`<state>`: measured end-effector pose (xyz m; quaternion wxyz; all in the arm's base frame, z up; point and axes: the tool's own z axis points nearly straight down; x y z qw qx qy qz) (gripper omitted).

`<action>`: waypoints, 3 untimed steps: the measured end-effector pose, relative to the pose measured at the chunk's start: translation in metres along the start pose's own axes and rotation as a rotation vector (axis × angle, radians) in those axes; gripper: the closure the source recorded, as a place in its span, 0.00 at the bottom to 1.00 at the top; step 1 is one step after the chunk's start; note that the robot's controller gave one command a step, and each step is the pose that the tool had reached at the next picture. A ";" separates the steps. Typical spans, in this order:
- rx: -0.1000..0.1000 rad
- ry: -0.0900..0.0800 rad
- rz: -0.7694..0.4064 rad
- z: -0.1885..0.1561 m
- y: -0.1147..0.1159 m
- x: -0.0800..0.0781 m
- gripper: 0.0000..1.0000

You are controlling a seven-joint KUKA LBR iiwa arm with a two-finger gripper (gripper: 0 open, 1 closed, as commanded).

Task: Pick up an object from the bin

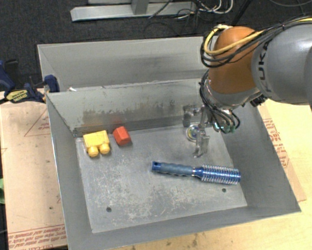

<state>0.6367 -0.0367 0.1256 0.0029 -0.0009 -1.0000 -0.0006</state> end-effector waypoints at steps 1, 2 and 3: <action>-0.002 -0.008 0.165 0.053 -0.012 0.067 0.00; -0.001 -0.012 0.163 0.051 -0.012 0.066 1.00; 0.000 -0.018 0.124 -0.082 0.002 0.048 1.00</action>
Offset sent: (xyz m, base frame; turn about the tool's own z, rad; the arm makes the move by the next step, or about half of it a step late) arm -0.0686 -0.0129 -0.0531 0.1646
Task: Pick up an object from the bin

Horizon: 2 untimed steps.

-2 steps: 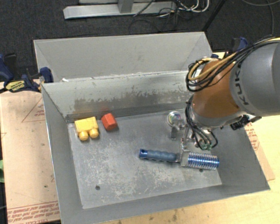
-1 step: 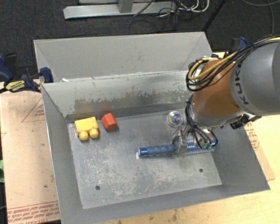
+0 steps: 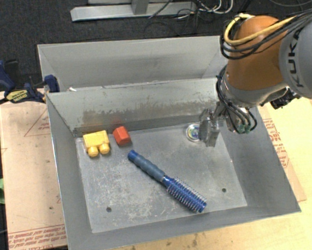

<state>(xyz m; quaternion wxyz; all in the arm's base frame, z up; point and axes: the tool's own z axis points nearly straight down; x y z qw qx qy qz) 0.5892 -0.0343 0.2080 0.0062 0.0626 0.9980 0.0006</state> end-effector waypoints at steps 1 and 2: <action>0.001 0.009 0.001 0.005 -0.001 0.002 0.00; -0.001 0.011 -0.257 0.127 0.021 0.110 0.00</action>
Offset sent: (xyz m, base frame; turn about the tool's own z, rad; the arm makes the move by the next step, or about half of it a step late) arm 0.0000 0.0000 0.0000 0.0000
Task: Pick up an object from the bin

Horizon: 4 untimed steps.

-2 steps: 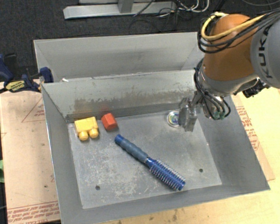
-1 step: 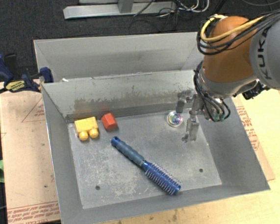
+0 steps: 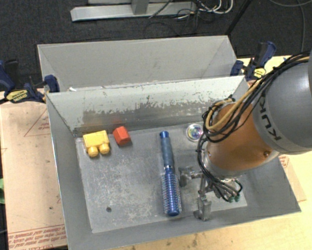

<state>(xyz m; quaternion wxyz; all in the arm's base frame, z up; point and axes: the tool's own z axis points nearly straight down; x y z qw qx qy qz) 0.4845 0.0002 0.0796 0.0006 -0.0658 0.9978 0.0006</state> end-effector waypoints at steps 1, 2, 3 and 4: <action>0.000 -0.006 -0.317 -0.050 0.033 -0.044 0.00; 0.005 -0.010 -0.205 -0.081 -0.039 -0.128 0.00; -0.002 0.000 -0.387 0.012 0.024 -0.148 0.00; -0.001 -0.002 -0.383 0.009 0.022 -0.149 1.00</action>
Offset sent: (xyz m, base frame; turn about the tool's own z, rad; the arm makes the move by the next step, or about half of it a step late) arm 0.0368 0.0367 0.0485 -0.3179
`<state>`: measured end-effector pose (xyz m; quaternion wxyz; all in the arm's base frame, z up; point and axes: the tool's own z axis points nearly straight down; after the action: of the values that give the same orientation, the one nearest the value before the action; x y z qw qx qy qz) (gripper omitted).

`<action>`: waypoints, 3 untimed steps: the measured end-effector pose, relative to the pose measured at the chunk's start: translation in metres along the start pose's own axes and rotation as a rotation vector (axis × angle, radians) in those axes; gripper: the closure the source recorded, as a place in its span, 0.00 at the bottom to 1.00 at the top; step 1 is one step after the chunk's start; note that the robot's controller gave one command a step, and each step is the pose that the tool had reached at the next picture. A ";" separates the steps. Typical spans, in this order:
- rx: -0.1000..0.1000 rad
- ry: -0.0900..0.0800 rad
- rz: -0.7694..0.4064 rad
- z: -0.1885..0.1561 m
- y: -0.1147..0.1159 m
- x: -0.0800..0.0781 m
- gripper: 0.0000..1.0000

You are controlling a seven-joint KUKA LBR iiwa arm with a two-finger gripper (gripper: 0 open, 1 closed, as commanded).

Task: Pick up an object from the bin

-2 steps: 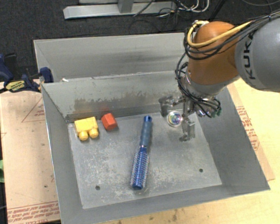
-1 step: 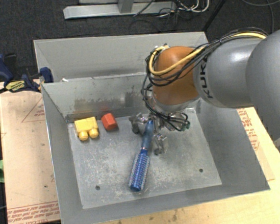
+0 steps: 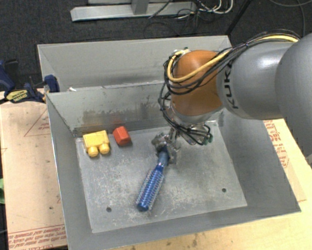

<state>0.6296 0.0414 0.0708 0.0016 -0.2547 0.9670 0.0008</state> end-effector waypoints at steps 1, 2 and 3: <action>0.006 -0.008 -0.304 -0.203 -0.008 -0.020 1.00; 0.000 -0.001 -0.304 -0.199 -0.008 -0.018 0.00; -0.006 0.009 -0.323 -0.096 -0.012 0.039 0.00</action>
Offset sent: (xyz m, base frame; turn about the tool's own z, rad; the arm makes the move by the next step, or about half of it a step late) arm 0.0183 0.0011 0.1985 -0.3069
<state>0.6012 0.0119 0.1671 -0.0035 -0.4067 0.9135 0.0023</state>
